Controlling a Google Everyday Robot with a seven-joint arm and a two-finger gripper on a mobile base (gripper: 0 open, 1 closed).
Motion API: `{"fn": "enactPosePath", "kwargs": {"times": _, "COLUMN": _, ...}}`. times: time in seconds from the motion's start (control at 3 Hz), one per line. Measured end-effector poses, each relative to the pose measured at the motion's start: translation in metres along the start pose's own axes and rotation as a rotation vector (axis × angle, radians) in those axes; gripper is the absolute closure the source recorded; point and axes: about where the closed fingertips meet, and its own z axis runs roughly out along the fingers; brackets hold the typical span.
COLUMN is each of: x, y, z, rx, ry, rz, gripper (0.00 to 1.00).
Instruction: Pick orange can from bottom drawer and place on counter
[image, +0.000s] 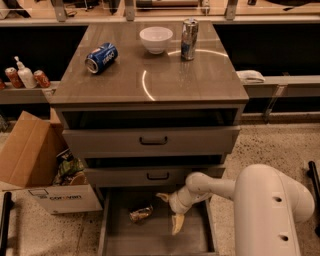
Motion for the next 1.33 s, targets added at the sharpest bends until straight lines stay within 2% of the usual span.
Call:
{"fn": "enactPosePath", "kwargs": {"times": 0.67, "x": -0.015, "y": -0.007, "z": 0.033, "rx": 0.024, "ry": -0.036, "rz": -0.041, "gripper": 0.0}}
{"fn": "enactPosePath", "kwargs": {"times": 1.0, "x": -0.019, "y": -0.024, "z": 0.064, "rx": -0.006, "ry": -0.098, "rz": -0.048, "gripper": 0.0}}
{"fn": "enactPosePath", "kwargs": {"times": 1.33, "x": -0.019, "y": -0.024, "z": 0.065, "rx": -0.006, "ry": -0.101, "rz": -0.047, "gripper": 0.0}}
